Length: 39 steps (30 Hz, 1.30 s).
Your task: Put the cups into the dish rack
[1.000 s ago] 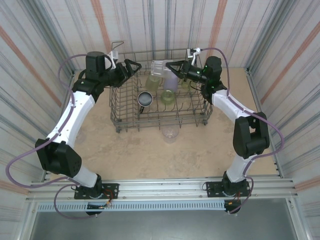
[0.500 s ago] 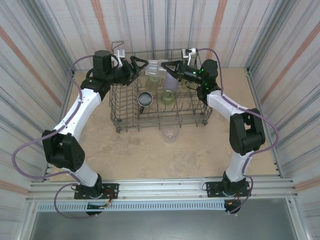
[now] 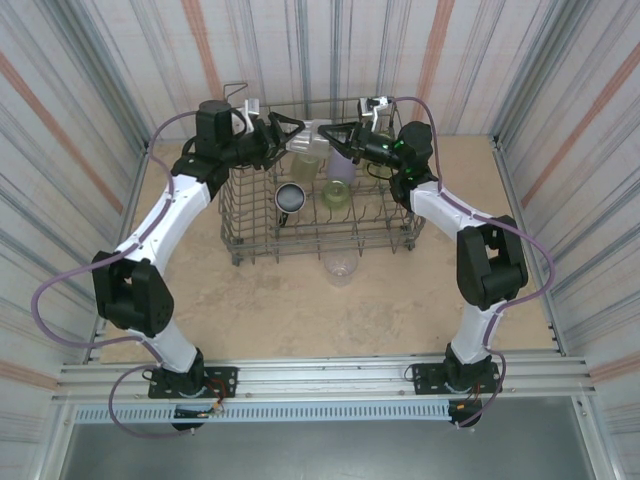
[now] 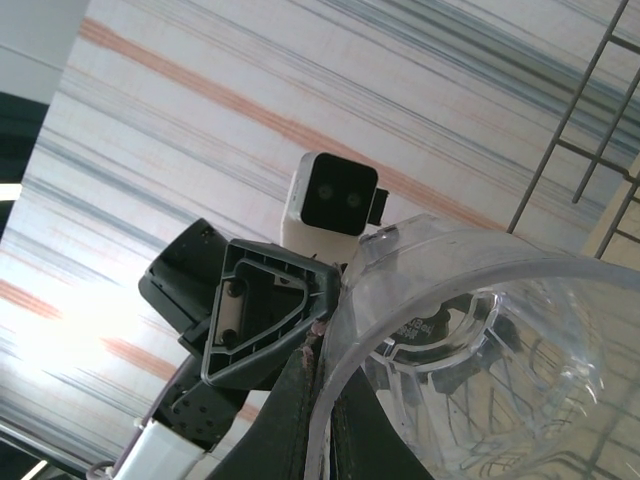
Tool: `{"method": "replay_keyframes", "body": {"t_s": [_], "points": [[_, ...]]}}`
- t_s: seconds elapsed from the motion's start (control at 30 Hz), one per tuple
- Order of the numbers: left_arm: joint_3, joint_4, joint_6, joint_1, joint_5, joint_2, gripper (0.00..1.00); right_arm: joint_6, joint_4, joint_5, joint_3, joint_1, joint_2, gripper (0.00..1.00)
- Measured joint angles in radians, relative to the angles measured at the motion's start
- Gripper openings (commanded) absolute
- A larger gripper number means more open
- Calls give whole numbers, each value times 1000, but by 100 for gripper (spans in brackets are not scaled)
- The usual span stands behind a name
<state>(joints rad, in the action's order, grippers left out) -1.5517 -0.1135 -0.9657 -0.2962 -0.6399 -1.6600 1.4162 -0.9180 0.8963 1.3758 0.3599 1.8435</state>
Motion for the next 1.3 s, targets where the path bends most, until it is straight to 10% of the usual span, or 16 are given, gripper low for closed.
{"method": "replay_keyframes", "body": {"t_s": [0.37, 0.57, 0.7, 1.3], "points": [[-19, 83, -77, 13, -41, -20, 41, 32, -56, 10, -8, -7, 4, 0], [-19, 113, -82, 13, -52, -30, 0, 43, -85, 11, -8, -11, 11, 0], [-19, 115, -76, 13, -56, -31, 0, 43, -95, 15, -8, -13, 15, 2], [-28, -5, 186, 41, -64, -31, 0, 33, -25, 24, -55, -34, 22, 66]]}}
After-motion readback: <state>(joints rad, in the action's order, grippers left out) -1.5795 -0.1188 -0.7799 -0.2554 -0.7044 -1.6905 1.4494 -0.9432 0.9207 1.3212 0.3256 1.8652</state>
